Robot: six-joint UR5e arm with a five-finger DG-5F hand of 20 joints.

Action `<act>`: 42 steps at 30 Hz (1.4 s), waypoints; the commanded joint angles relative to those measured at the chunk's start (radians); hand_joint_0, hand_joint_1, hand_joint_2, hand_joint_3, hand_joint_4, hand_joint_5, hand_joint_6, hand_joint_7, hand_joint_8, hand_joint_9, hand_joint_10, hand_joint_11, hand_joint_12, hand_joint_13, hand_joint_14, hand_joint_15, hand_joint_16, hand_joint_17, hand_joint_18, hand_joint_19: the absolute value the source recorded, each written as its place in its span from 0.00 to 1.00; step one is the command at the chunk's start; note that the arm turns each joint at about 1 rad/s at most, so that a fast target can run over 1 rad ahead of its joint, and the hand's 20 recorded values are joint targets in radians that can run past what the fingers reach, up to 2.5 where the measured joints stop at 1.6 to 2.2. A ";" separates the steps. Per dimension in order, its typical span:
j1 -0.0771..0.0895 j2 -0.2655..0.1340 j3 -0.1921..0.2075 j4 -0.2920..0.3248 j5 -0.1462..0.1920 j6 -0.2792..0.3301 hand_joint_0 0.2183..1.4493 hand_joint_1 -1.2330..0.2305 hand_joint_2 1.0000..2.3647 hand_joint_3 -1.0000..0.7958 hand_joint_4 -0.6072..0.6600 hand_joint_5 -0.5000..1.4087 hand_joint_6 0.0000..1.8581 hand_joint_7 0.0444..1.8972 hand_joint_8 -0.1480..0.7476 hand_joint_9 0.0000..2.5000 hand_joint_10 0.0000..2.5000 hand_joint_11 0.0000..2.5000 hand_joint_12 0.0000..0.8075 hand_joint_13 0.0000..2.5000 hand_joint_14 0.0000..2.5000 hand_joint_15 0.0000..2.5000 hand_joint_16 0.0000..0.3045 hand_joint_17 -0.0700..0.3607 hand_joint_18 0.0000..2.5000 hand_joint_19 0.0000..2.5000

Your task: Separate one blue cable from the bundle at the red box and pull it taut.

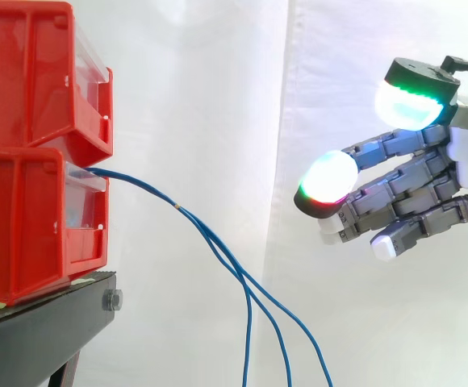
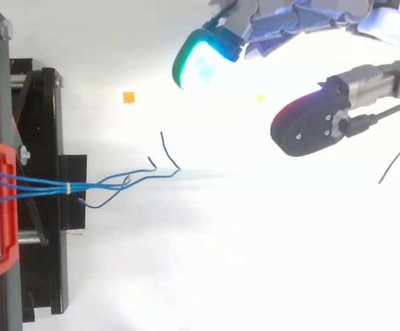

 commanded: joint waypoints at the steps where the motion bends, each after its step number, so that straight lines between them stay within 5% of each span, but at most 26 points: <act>1: 0.010 -0.012 0.000 0.003 0.012 -0.022 0.27 0.44 0.00 0.28 0.65 0.14 0.27 0.42 0.46 0.17 0.00 0.08 0.37 0.08 0.00 0.05 0.15 0.41 0.11 0.20; 17: 0.031 -0.130 0.054 0.073 0.011 -0.027 0.27 0.43 0.00 0.28 0.66 0.15 0.27 0.42 0.47 0.17 0.00 0.09 0.38 0.08 0.00 0.05 0.15 0.40 0.11 0.20; 26: 0.045 -0.151 0.060 0.101 0.065 -0.089 0.27 0.43 0.00 0.28 0.66 0.15 0.27 0.42 0.47 0.18 0.00 0.09 0.38 0.09 0.00 0.05 0.15 0.40 0.11 0.20; 31: 0.043 -0.213 0.109 0.104 0.043 -0.077 0.27 0.44 0.00 0.28 0.66 0.15 0.27 0.42 0.47 0.18 0.00 0.09 0.38 0.09 0.00 0.05 0.15 0.40 0.11 0.20; 32: 0.042 -0.248 0.157 0.099 0.015 -0.060 0.26 0.44 0.00 0.28 0.66 0.15 0.27 0.42 0.47 0.18 0.00 0.09 0.38 0.09 0.00 0.05 0.15 0.40 0.11 0.20; 42: 0.045 -0.266 0.172 0.113 0.006 -0.046 0.23 0.46 0.00 0.28 0.67 0.15 0.27 0.43 0.48 0.18 0.00 0.10 0.40 0.09 0.00 0.06 0.16 0.42 0.11 0.20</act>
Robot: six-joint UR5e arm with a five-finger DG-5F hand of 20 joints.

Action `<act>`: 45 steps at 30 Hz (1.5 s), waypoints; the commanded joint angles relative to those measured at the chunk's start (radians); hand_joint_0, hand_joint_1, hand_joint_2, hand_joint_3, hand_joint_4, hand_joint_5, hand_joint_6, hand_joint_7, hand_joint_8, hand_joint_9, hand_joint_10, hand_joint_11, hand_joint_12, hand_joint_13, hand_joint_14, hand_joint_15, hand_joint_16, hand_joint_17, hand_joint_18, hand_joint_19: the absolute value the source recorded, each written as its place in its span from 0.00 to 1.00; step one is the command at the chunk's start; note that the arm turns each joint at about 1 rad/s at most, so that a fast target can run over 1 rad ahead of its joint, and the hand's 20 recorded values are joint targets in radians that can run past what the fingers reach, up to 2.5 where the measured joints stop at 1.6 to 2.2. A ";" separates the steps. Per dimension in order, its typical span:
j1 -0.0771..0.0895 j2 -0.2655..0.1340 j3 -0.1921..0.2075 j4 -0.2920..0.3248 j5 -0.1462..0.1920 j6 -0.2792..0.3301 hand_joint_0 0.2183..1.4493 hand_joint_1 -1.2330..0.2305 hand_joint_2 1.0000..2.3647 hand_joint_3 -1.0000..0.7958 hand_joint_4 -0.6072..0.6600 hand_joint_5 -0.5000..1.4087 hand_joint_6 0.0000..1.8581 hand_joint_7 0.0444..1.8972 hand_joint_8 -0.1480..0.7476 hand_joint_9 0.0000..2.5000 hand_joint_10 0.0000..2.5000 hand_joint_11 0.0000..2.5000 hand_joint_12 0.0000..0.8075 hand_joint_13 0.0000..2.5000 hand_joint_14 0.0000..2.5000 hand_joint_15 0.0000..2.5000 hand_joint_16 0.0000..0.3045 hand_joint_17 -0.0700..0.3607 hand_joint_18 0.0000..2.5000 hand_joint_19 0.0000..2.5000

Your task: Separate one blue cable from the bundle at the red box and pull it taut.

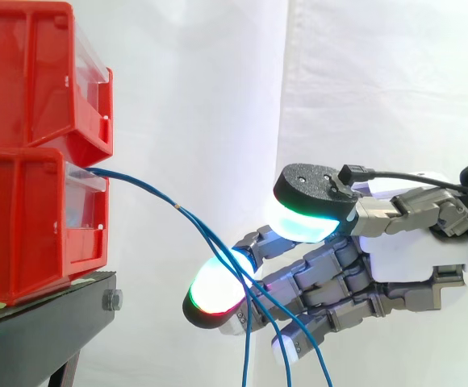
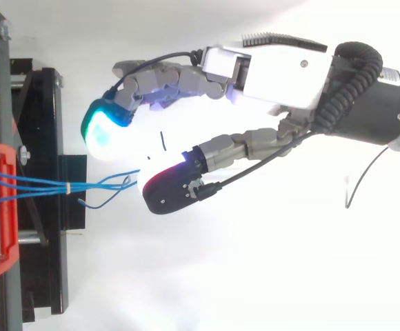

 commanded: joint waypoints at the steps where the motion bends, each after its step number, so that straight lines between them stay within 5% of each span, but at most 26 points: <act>1: -0.001 -0.018 0.006 0.004 -0.006 0.012 0.23 0.46 0.00 0.28 0.67 0.15 0.27 0.43 0.48 0.18 0.00 0.10 0.40 0.09 0.00 0.06 0.16 0.42 0.11 0.20; 8: -0.009 -0.075 0.063 0.016 -0.053 0.082 0.23 0.45 0.00 0.28 0.69 0.16 0.27 0.49 0.49 0.20 0.00 0.13 0.41 0.10 0.00 0.07 0.16 0.42 0.12 0.21; 17: -0.010 -0.106 0.094 0.019 -0.063 0.110 0.24 0.42 0.00 0.28 0.68 0.17 0.27 0.53 0.49 0.20 0.00 0.14 0.40 0.10 0.00 0.07 0.16 0.42 0.13 0.21; 26: -0.010 -0.106 0.109 0.019 -0.066 0.180 0.24 0.39 0.00 0.28 0.66 0.17 0.27 0.59 0.49 0.21 0.00 0.16 0.41 0.11 0.00 0.07 0.16 0.42 0.14 0.22; 45: -0.006 -0.106 0.132 0.021 -0.070 0.197 0.24 0.41 0.00 0.28 0.65 0.19 0.27 0.67 0.51 0.23 0.01 0.18 0.42 0.12 0.00 0.08 0.16 0.42 0.16 0.22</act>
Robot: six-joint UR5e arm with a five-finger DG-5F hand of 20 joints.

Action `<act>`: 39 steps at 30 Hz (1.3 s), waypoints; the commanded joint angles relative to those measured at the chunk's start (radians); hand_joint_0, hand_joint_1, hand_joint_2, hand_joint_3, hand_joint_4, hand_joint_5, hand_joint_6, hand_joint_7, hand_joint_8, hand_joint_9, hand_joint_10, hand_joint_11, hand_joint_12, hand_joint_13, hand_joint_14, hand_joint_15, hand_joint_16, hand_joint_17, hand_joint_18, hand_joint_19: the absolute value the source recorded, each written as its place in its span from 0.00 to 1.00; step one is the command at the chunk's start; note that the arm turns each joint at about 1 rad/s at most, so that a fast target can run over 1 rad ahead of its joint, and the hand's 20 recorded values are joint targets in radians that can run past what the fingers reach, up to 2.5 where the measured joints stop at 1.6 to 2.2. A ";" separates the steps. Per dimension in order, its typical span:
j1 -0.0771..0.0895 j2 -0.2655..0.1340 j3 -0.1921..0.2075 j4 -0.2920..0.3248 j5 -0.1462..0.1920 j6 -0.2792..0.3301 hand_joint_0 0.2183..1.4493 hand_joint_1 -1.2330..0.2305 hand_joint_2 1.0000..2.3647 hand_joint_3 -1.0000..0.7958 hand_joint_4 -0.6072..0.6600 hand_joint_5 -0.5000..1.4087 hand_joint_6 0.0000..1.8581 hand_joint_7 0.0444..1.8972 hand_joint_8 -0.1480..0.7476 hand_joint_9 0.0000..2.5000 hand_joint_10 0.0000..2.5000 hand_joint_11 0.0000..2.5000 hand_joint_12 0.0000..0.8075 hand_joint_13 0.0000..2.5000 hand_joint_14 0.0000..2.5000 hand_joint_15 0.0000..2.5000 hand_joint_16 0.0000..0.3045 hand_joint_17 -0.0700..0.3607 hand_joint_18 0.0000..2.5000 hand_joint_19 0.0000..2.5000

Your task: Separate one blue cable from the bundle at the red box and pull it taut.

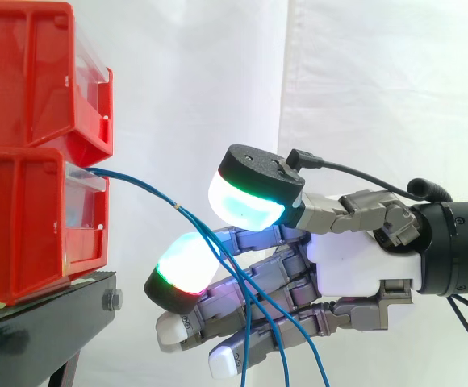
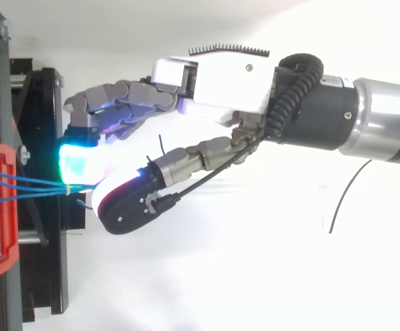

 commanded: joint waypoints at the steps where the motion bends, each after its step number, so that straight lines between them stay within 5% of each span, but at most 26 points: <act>1: 0.002 0.000 0.001 0.001 0.000 0.002 0.24 0.41 0.00 0.28 0.65 0.19 0.27 0.67 0.51 0.24 0.01 0.18 0.42 0.12 0.00 0.08 0.16 0.42 0.16 0.22; 12: 0.007 0.000 0.008 0.001 0.003 0.006 0.26 0.44 0.00 0.28 0.64 0.19 0.28 0.66 0.50 0.24 0.01 0.19 0.41 0.13 0.00 0.08 0.16 0.41 0.16 0.22; 19: 0.005 -0.054 0.042 0.019 -0.016 0.020 0.26 0.45 0.00 0.28 0.63 0.19 0.28 0.67 0.50 0.24 0.01 0.19 0.41 0.13 0.00 0.09 0.16 0.41 0.16 0.23; 26: 0.008 -0.052 0.050 0.022 -0.019 0.021 0.25 0.58 0.00 0.28 0.63 0.19 0.28 0.67 0.50 0.25 0.01 0.19 0.41 0.13 0.00 0.09 0.16 0.42 0.16 0.23; 39: 0.011 -0.054 0.059 0.051 -0.026 0.021 0.26 0.43 0.00 0.28 0.63 0.19 0.31 0.64 0.51 0.26 0.01 0.20 0.41 0.14 0.00 0.09 0.16 0.41 0.17 0.23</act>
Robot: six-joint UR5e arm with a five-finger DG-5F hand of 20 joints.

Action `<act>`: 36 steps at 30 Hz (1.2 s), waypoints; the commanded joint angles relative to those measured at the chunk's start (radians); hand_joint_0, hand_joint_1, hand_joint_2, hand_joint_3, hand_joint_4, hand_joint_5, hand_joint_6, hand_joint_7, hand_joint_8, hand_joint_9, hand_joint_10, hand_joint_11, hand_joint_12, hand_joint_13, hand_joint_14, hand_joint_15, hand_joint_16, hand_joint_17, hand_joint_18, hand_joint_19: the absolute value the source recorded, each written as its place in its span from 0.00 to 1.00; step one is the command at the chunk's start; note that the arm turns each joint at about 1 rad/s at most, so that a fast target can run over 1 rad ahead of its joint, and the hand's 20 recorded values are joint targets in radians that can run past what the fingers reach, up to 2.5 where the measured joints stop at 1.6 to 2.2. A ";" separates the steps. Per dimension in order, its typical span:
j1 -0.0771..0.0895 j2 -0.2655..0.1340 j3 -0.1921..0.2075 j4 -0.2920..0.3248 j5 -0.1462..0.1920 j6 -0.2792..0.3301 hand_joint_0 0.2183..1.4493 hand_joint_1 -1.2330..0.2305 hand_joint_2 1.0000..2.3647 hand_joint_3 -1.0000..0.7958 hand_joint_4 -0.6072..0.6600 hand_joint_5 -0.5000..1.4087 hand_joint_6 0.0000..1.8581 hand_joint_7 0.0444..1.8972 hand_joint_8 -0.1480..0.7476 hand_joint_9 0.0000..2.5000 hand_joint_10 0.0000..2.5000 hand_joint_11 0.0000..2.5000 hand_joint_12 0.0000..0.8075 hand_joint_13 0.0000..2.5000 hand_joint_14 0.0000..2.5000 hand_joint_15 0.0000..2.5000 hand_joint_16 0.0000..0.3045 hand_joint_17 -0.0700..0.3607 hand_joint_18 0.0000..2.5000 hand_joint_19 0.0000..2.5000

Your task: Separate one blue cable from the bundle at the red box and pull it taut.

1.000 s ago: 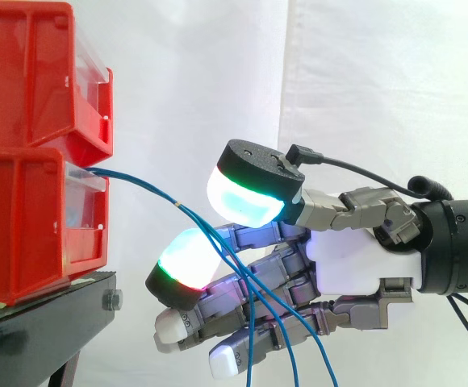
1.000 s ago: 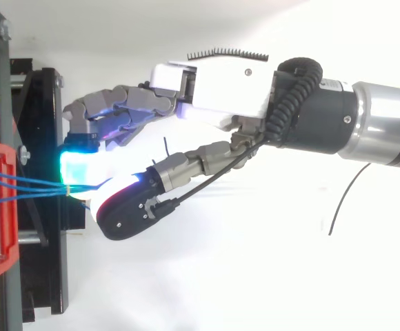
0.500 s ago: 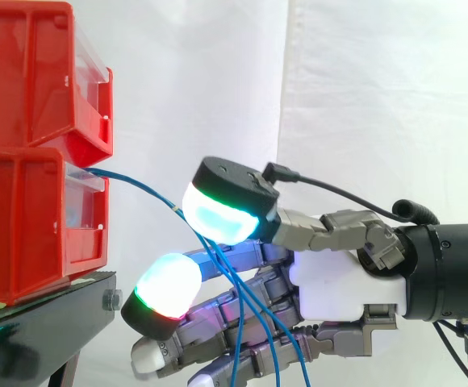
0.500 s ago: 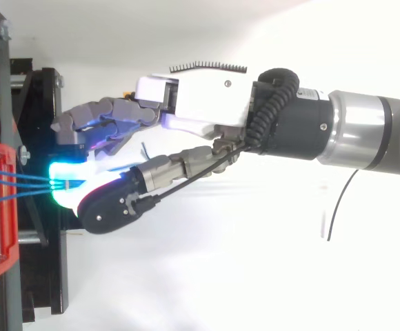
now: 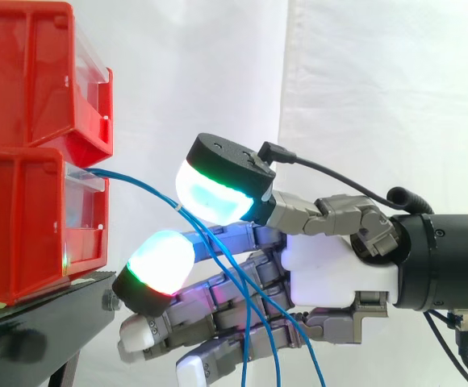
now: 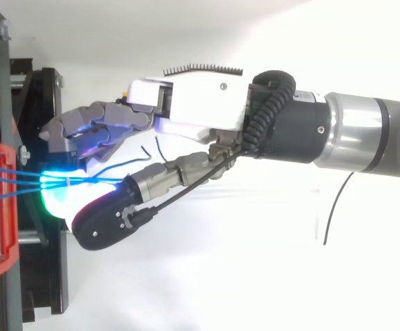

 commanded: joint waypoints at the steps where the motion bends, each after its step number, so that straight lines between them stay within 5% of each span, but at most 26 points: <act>1: 0.001 -0.001 0.006 0.006 -0.002 0.000 0.26 0.43 0.00 0.28 0.63 0.18 0.32 0.63 0.50 0.26 0.01 0.20 0.41 0.14 0.00 0.09 0.16 0.41 0.18 0.23; 21: -0.016 0.001 0.007 0.018 -0.034 -0.001 0.27 0.47 0.00 0.28 0.64 0.18 0.33 0.61 0.51 0.26 0.01 0.21 0.41 0.15 0.00 0.10 0.16 0.41 0.18 0.23; 36: -0.033 0.001 0.007 0.046 -0.040 -0.049 0.28 0.41 0.00 0.28 0.64 0.18 0.33 0.61 0.51 0.27 0.01 0.21 0.41 0.15 0.00 0.10 0.15 0.41 0.18 0.24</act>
